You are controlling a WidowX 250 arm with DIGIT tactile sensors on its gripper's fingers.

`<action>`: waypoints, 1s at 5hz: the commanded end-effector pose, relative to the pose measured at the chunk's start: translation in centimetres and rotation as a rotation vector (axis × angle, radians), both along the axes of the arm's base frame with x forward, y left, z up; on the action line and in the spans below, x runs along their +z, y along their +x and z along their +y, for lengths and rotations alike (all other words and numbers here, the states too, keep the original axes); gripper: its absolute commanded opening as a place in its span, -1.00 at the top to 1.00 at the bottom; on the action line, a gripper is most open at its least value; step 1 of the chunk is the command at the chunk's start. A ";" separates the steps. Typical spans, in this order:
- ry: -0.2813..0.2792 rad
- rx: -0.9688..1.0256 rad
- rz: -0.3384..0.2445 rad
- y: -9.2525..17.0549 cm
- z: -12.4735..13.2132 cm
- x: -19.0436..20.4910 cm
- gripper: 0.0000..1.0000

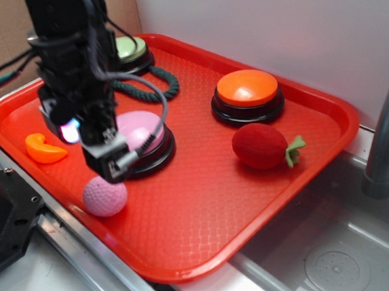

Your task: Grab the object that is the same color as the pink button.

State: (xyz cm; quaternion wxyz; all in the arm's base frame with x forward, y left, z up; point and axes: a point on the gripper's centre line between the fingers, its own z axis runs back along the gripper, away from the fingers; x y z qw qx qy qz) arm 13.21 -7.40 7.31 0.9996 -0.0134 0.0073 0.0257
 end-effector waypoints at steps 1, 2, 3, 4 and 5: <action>0.046 0.021 0.039 -0.4 0.3 -2.7 -1.00; 0.085 0.037 0.070 -0.5 0.6 -4.2 -1.00; 0.091 0.054 0.081 -0.5 1.0 -4.9 -1.00; 0.108 0.079 0.080 -0.5 1.3 -5.2 0.91; 0.097 0.075 0.066 -0.4 1.2 -4.3 1.00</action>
